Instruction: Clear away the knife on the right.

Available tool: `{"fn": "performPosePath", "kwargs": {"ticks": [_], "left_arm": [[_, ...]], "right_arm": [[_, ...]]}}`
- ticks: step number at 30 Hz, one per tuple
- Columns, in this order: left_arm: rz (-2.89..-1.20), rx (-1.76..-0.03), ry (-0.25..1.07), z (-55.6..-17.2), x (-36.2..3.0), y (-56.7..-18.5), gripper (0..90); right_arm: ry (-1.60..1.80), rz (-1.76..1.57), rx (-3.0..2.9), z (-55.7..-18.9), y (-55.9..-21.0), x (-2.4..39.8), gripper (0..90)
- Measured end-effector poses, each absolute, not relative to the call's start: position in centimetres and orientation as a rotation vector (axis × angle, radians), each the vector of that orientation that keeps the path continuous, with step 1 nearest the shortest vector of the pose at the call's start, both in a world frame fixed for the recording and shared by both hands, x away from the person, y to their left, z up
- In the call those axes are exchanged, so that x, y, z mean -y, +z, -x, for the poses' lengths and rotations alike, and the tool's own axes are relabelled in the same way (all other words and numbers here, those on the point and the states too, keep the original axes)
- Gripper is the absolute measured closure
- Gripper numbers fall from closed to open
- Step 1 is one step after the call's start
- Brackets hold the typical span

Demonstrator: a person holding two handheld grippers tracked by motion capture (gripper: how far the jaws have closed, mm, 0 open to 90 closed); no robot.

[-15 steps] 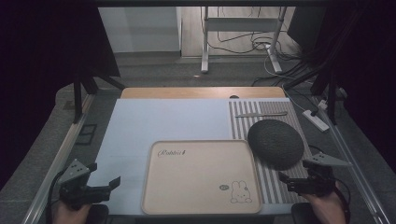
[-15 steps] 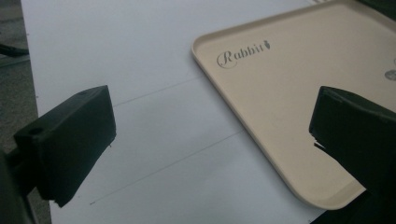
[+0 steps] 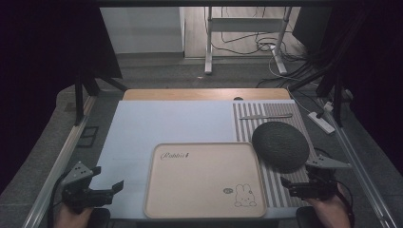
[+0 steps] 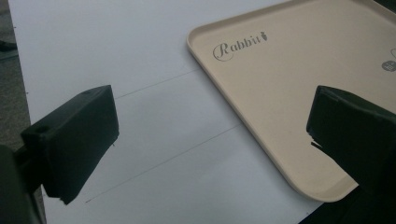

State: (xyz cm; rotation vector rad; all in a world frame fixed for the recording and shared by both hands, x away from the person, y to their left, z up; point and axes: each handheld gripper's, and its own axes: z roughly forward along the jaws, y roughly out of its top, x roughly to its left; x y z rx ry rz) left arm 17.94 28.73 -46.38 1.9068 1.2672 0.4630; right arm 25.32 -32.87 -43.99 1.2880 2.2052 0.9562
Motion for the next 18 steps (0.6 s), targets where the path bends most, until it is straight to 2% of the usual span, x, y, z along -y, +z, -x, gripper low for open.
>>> {"fn": "performPosePath", "kwargs": {"ticks": [18], "left_arm": [[-1.886,-1.275,0.451,-17.94,-28.91,-46.41,2.5]], "right_arm": [[0.918,-1.298,-2.210,-25.49,-43.98,32.68,0.0]]}}
